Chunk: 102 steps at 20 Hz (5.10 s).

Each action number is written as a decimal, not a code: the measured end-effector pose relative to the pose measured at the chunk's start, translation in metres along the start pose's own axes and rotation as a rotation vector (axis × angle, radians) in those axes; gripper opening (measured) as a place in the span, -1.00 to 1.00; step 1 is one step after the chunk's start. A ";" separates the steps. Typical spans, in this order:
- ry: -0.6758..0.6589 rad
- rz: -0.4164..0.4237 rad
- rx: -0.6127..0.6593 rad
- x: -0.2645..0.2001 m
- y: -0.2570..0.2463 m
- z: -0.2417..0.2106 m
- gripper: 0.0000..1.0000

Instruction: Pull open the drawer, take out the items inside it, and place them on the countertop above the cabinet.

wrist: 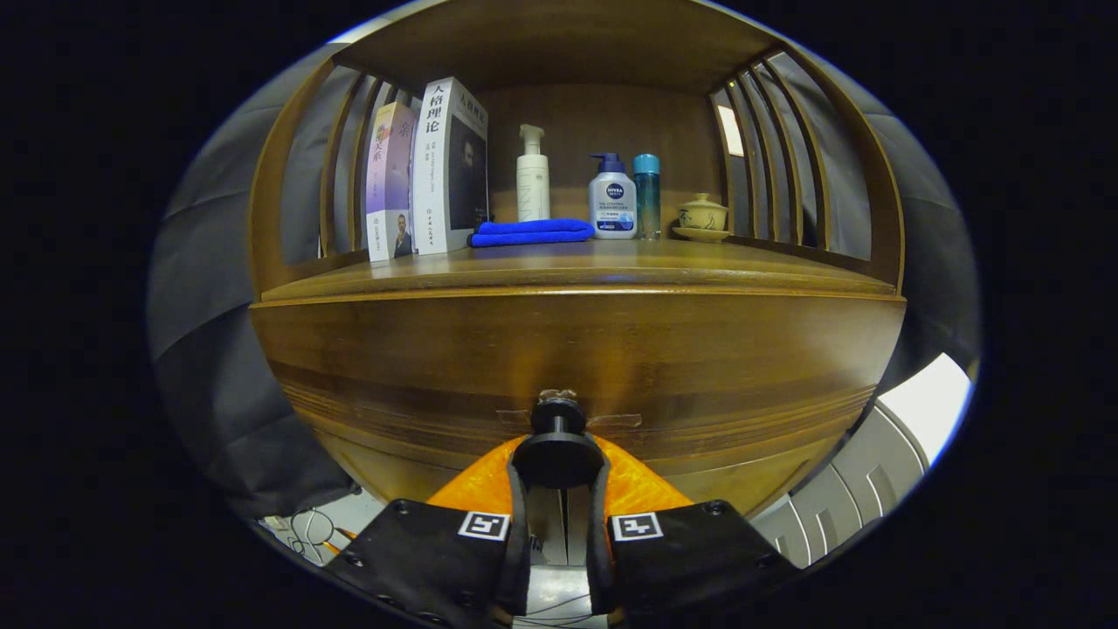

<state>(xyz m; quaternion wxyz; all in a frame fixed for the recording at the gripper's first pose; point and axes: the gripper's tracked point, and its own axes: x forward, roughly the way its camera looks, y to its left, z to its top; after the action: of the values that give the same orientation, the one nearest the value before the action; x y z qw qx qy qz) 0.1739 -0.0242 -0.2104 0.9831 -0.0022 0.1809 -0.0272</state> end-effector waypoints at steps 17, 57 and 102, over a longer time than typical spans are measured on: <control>0.000 0.002 -0.039 -0.078 -0.004 -0.030 -0.43; -0.055 0.025 -0.048 -0.088 0.002 -0.018 -0.41; 0.634 0.227 -0.165 -0.036 -0.003 0.028 0.96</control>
<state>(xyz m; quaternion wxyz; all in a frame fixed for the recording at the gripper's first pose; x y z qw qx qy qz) 0.1504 -0.0254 -0.1719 0.8714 -0.0532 0.4778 0.0979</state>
